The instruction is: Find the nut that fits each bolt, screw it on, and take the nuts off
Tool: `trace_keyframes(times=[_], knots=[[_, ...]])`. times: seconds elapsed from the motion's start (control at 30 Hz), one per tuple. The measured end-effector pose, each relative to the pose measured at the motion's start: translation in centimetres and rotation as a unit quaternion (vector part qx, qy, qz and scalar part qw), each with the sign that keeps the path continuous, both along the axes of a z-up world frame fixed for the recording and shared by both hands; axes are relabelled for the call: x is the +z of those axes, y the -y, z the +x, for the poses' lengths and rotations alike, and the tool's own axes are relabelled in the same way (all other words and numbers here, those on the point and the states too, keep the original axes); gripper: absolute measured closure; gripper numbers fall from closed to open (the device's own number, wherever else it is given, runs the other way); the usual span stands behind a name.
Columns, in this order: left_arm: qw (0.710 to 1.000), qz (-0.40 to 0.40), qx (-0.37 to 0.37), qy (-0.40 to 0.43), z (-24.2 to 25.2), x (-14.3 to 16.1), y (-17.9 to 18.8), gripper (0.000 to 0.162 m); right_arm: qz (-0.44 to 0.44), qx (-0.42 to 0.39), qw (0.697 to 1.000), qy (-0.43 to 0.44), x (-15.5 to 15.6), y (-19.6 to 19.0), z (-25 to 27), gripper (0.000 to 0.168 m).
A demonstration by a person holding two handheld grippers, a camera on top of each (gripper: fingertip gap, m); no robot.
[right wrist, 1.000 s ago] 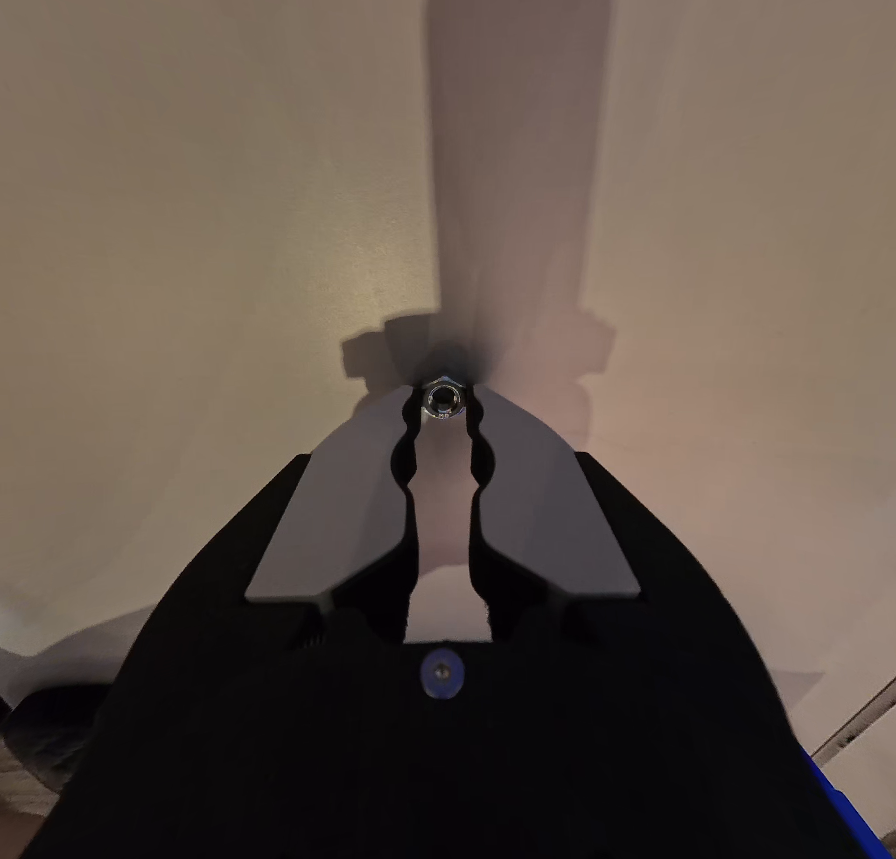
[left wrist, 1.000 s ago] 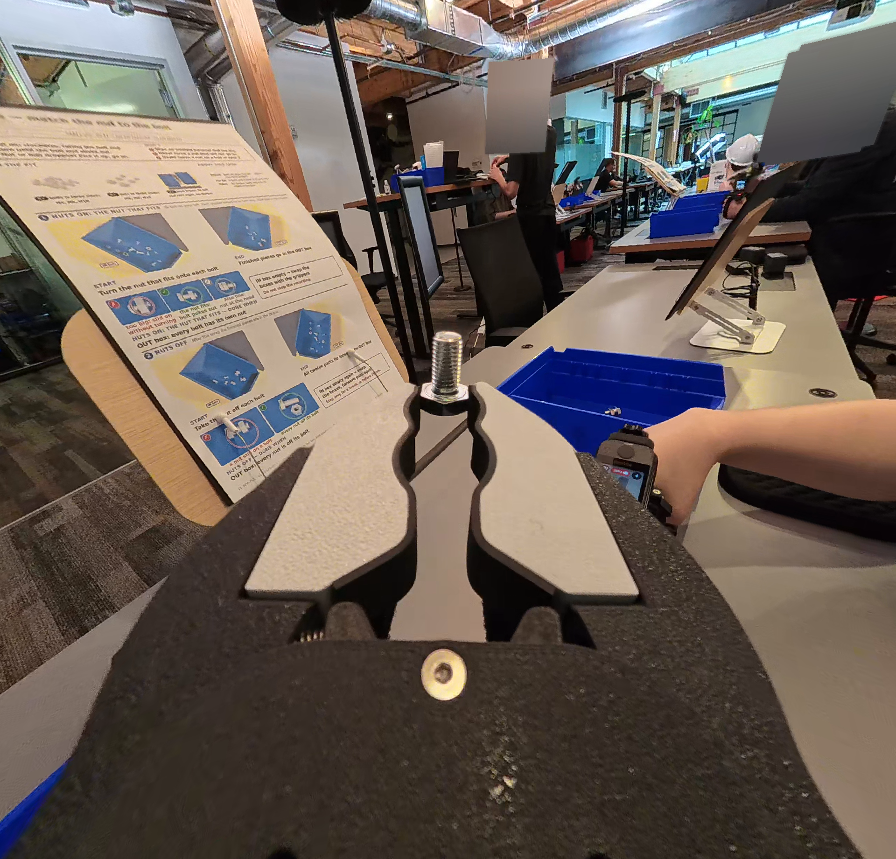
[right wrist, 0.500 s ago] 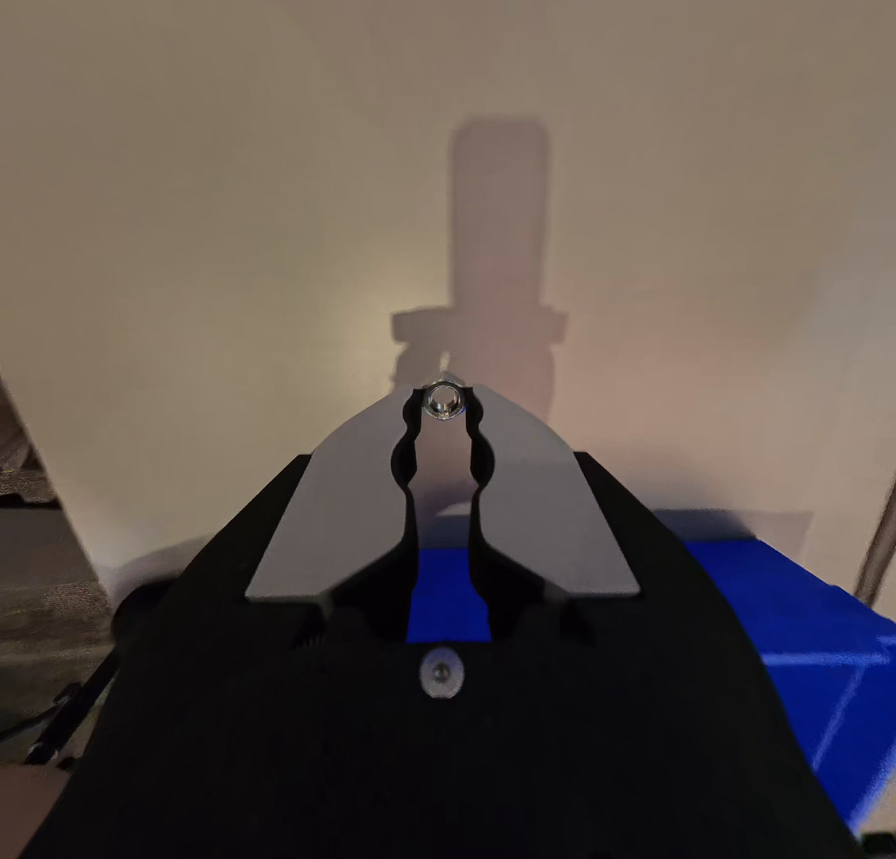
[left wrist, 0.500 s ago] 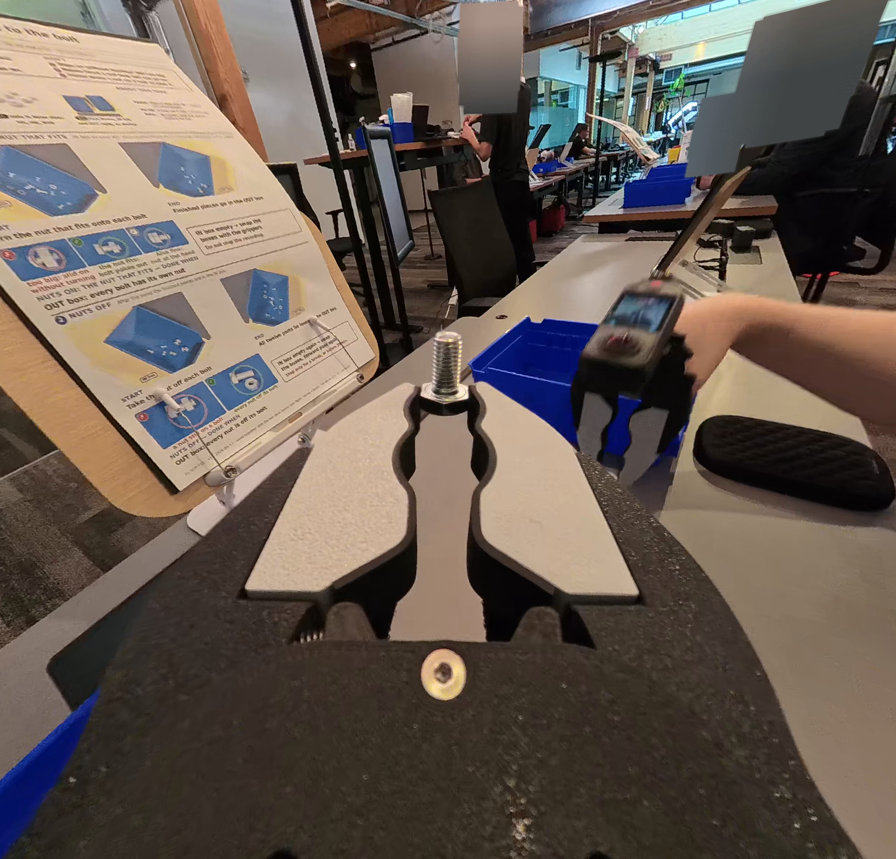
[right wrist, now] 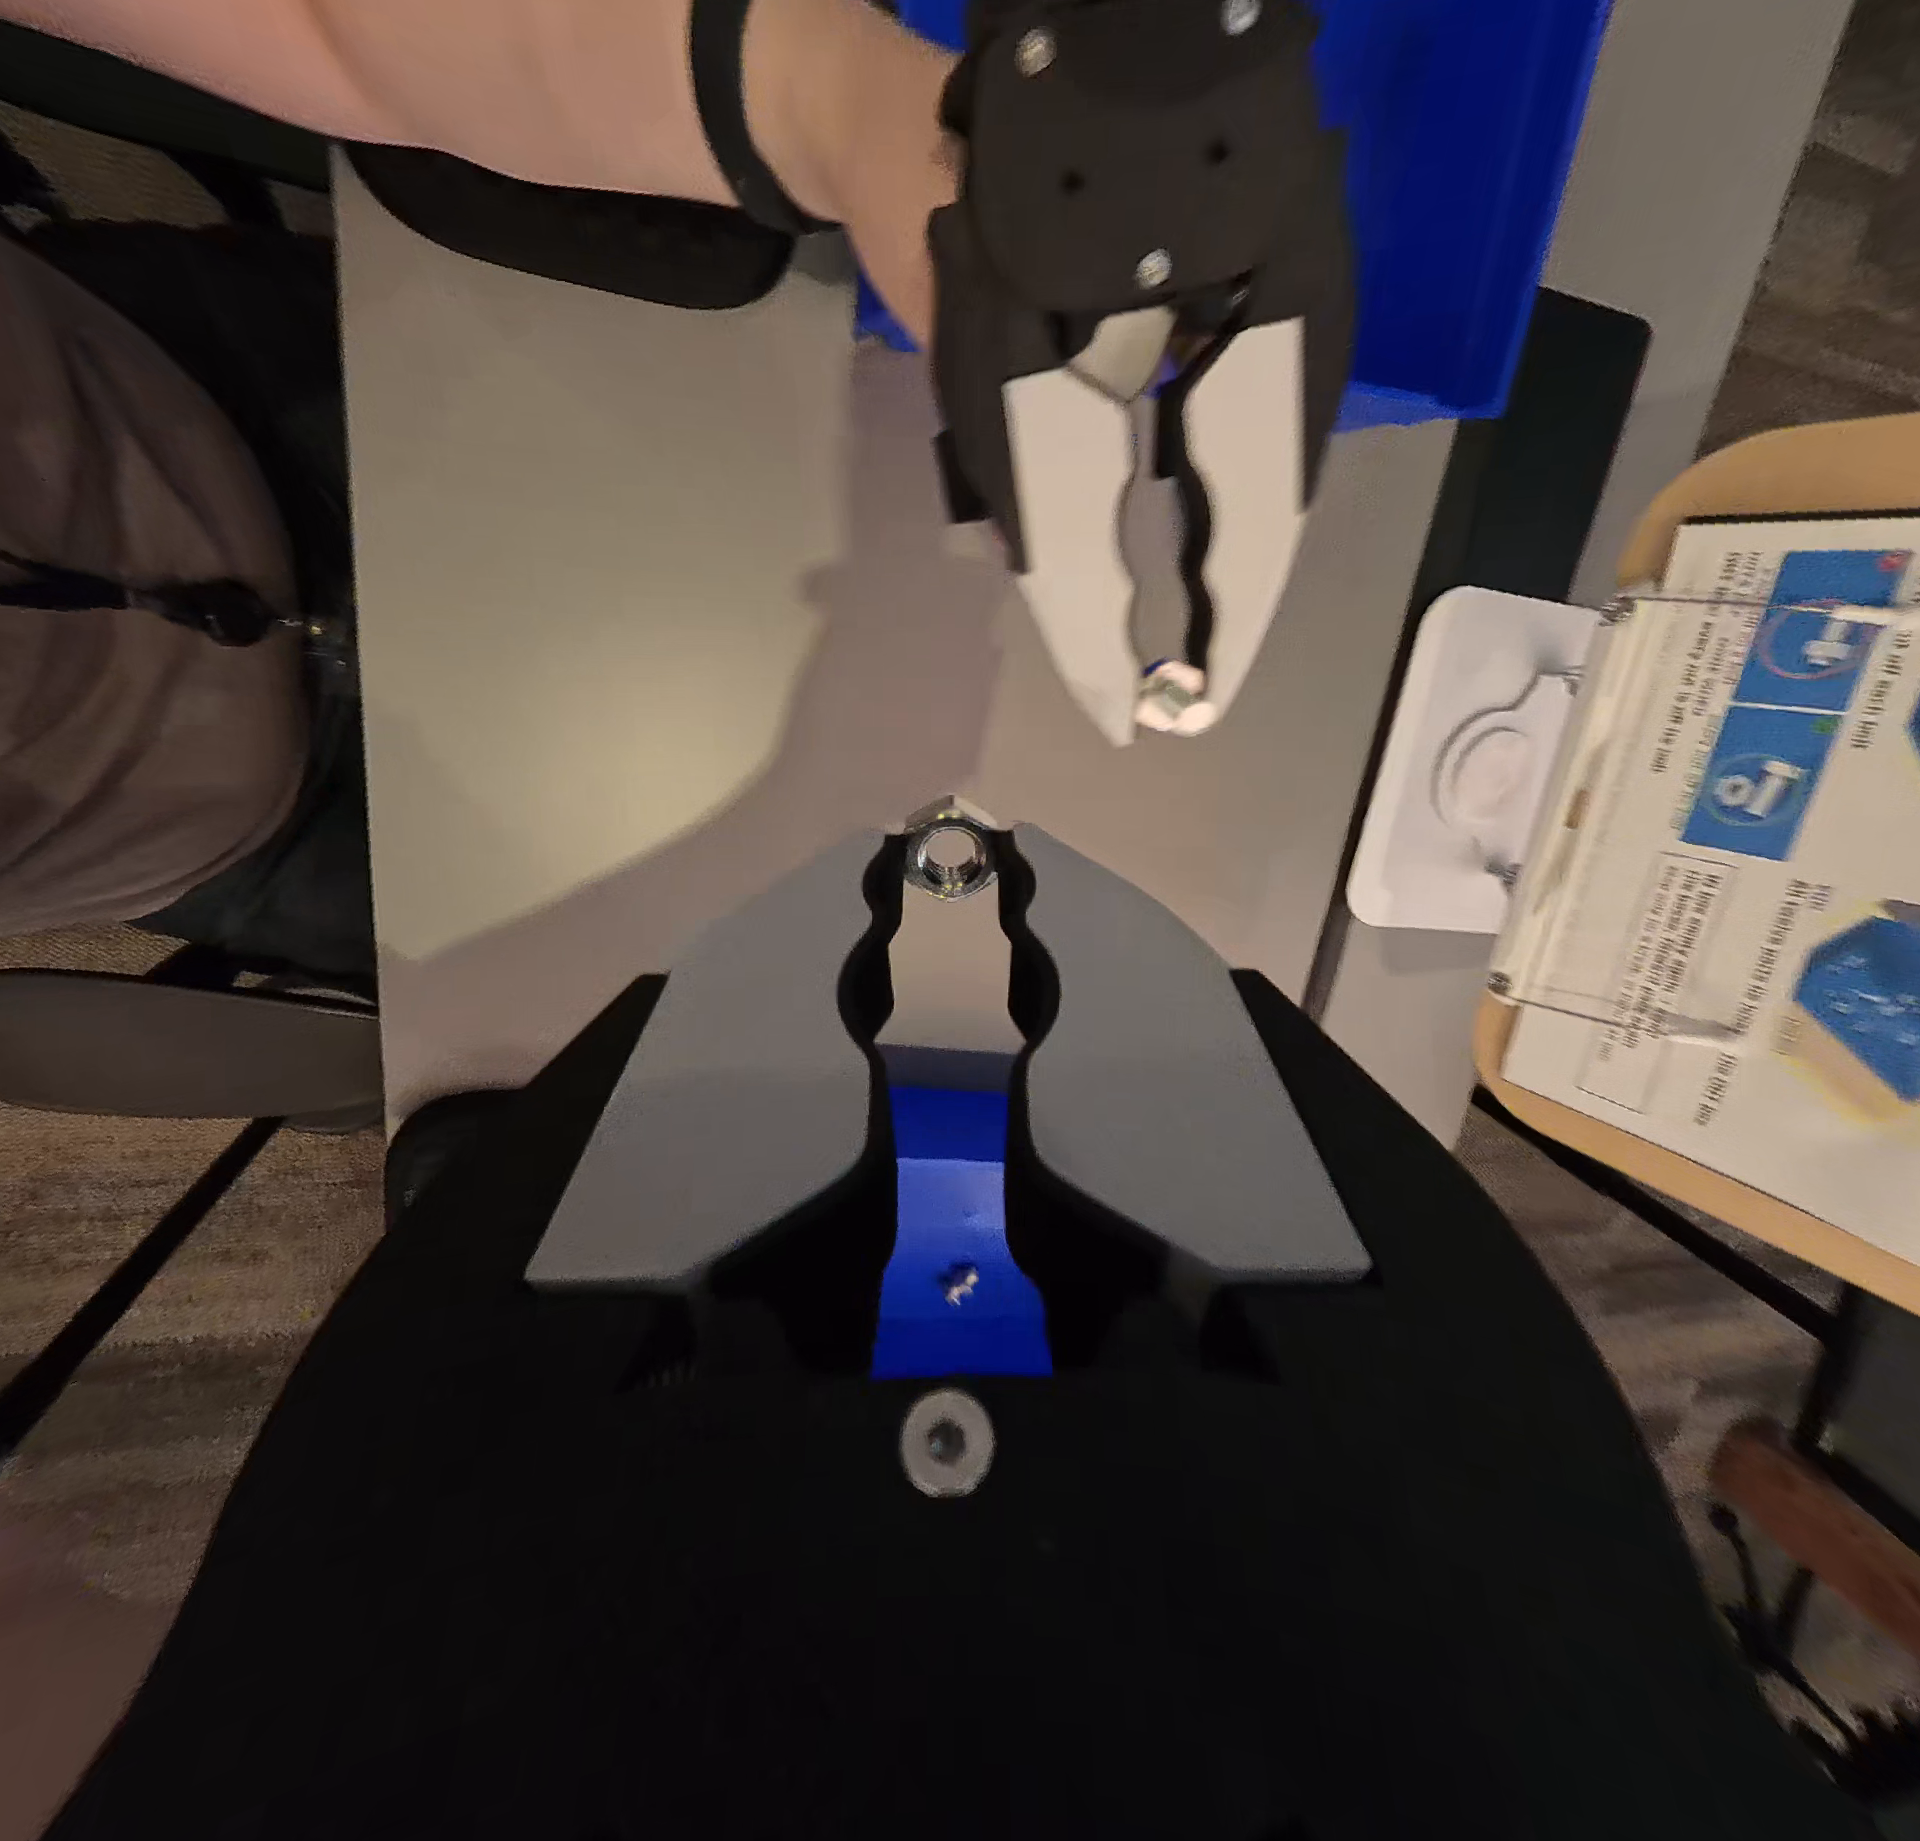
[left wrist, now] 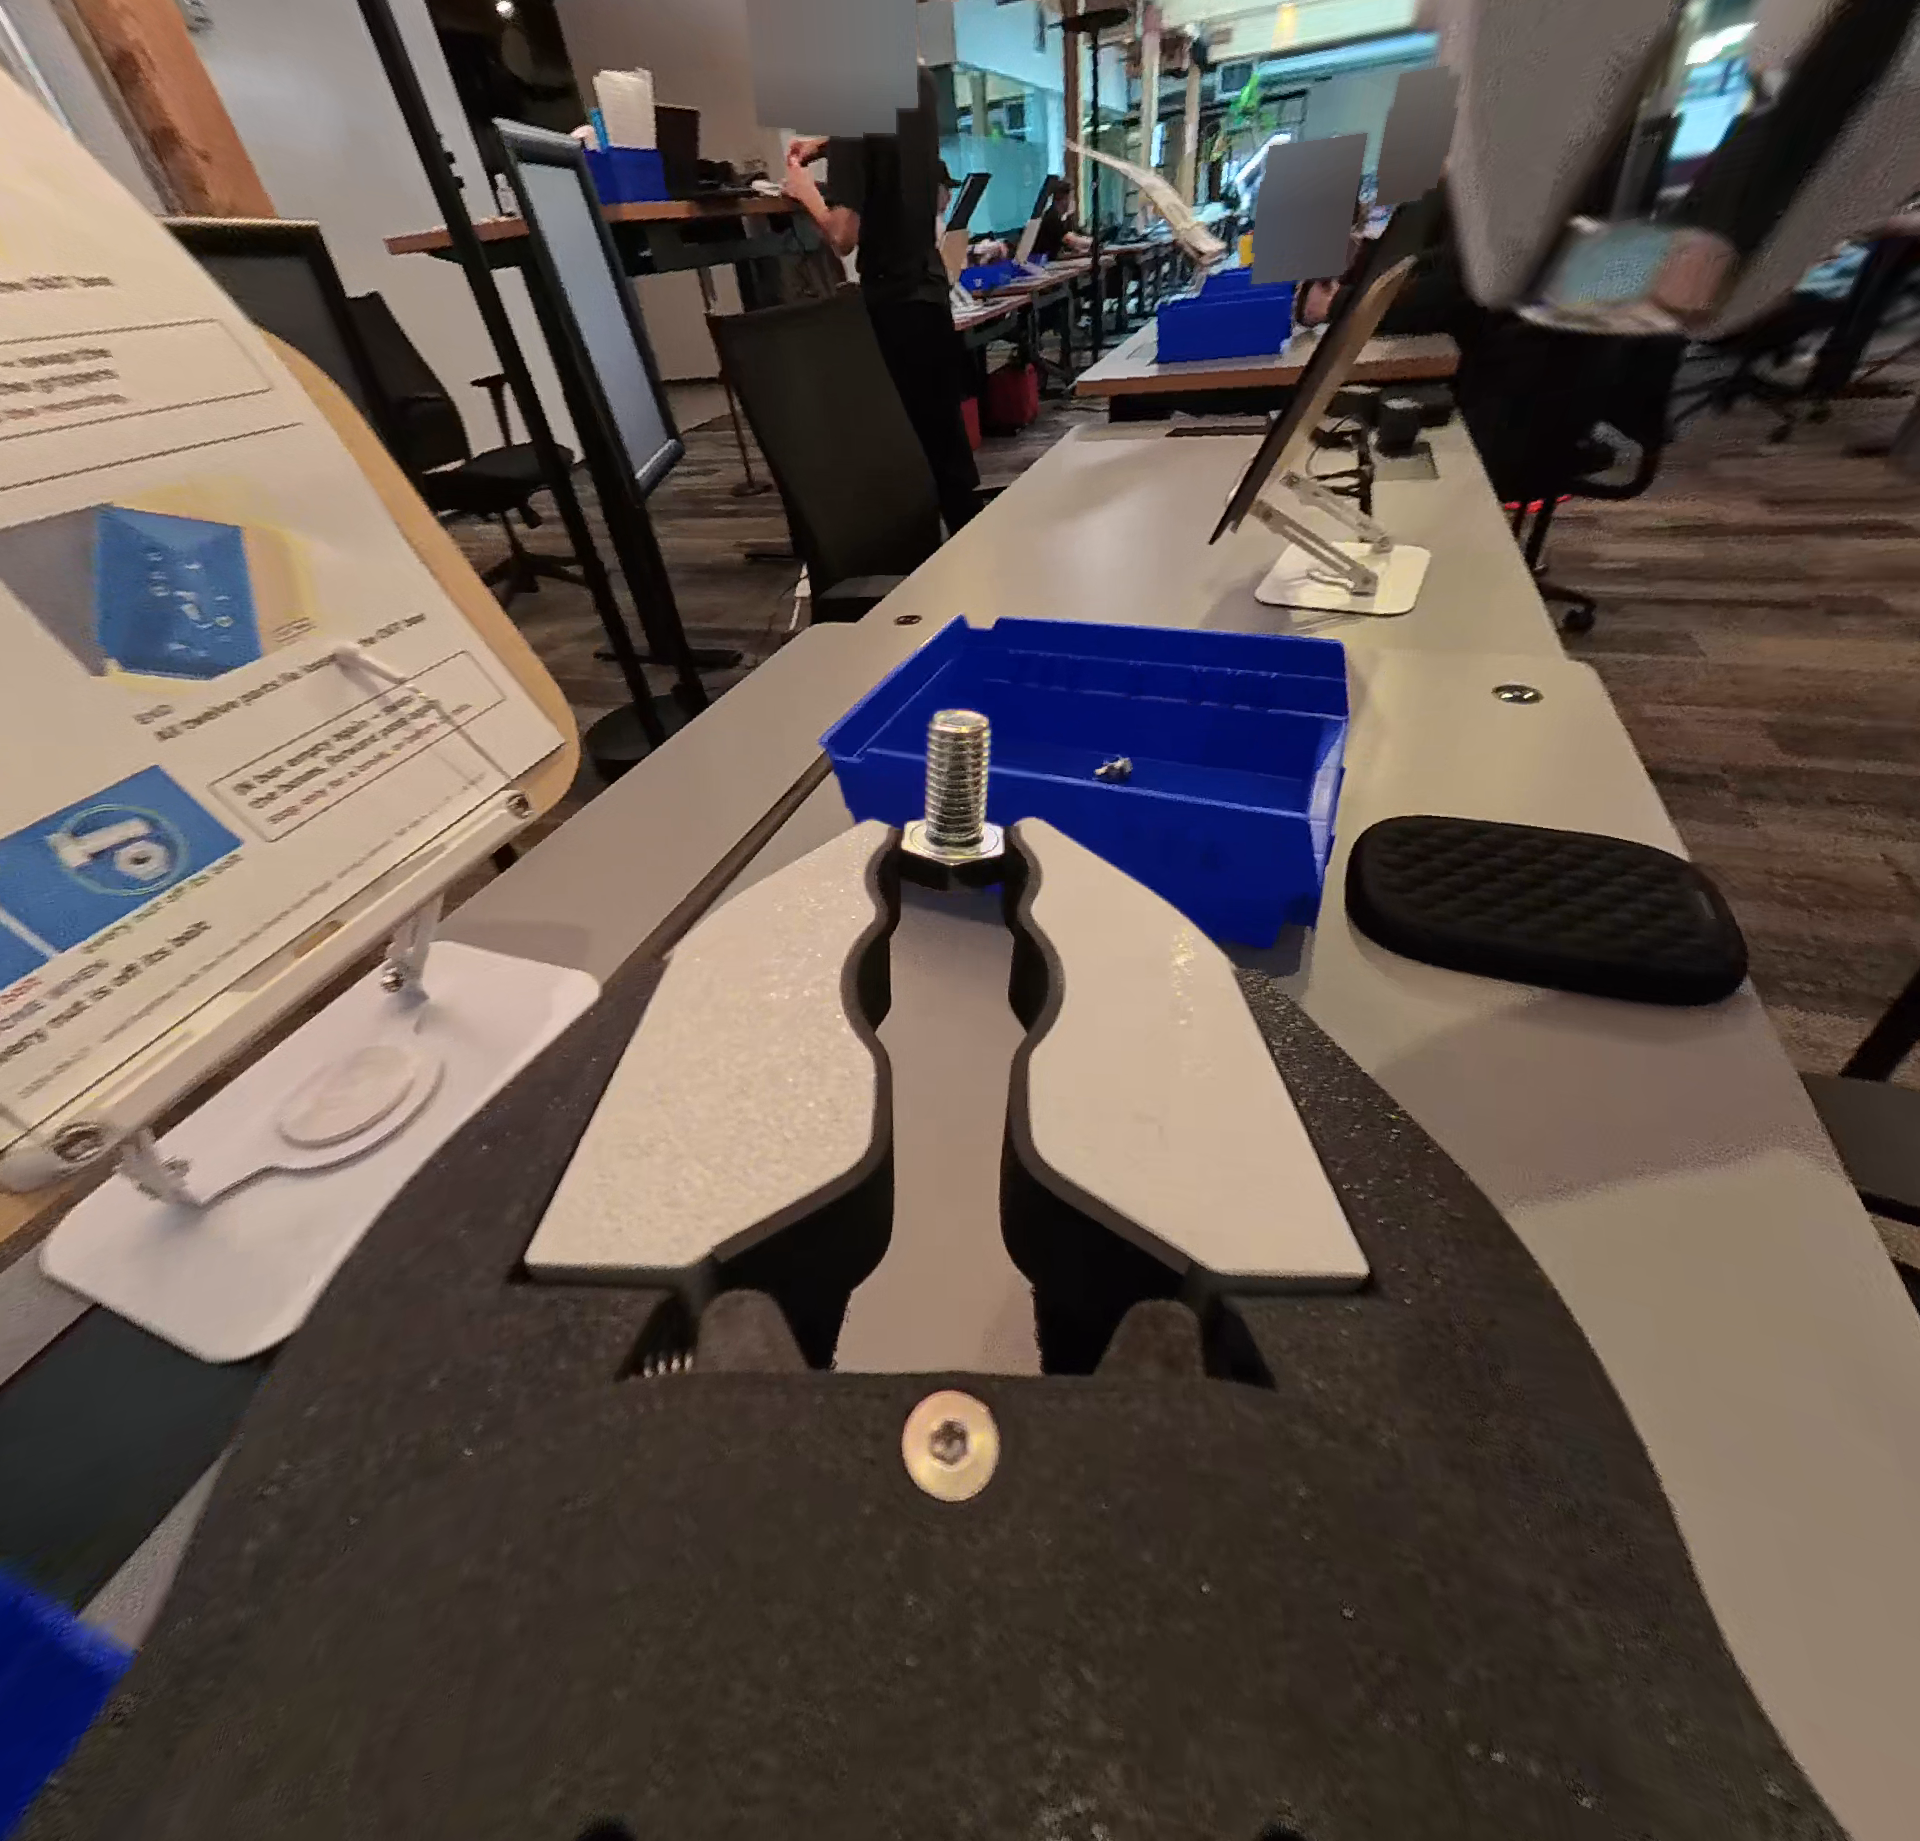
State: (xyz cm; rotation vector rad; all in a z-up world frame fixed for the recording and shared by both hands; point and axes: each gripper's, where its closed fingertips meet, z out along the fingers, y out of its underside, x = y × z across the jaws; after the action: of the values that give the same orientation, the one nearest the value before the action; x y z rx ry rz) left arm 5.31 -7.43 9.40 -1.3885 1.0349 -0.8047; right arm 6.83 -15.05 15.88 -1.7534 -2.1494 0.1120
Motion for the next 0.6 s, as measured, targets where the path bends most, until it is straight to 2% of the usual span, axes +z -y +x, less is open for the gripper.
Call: trace_keyframes(times=[0.17,0.6], knots=[[0.998,-0.023,-0.054,0.039,1.3,0.9,1.8,0.144,0.003,-0.021,0.999,0.042,0.6,-2.7,-1.2,0.150],[0.996,-0.021,-0.079,0.046,1.0,1.9,3.0,0.144,-0.005,-0.022,0.995,0.098,-2.3,-4.5,-1.8,0.149]])
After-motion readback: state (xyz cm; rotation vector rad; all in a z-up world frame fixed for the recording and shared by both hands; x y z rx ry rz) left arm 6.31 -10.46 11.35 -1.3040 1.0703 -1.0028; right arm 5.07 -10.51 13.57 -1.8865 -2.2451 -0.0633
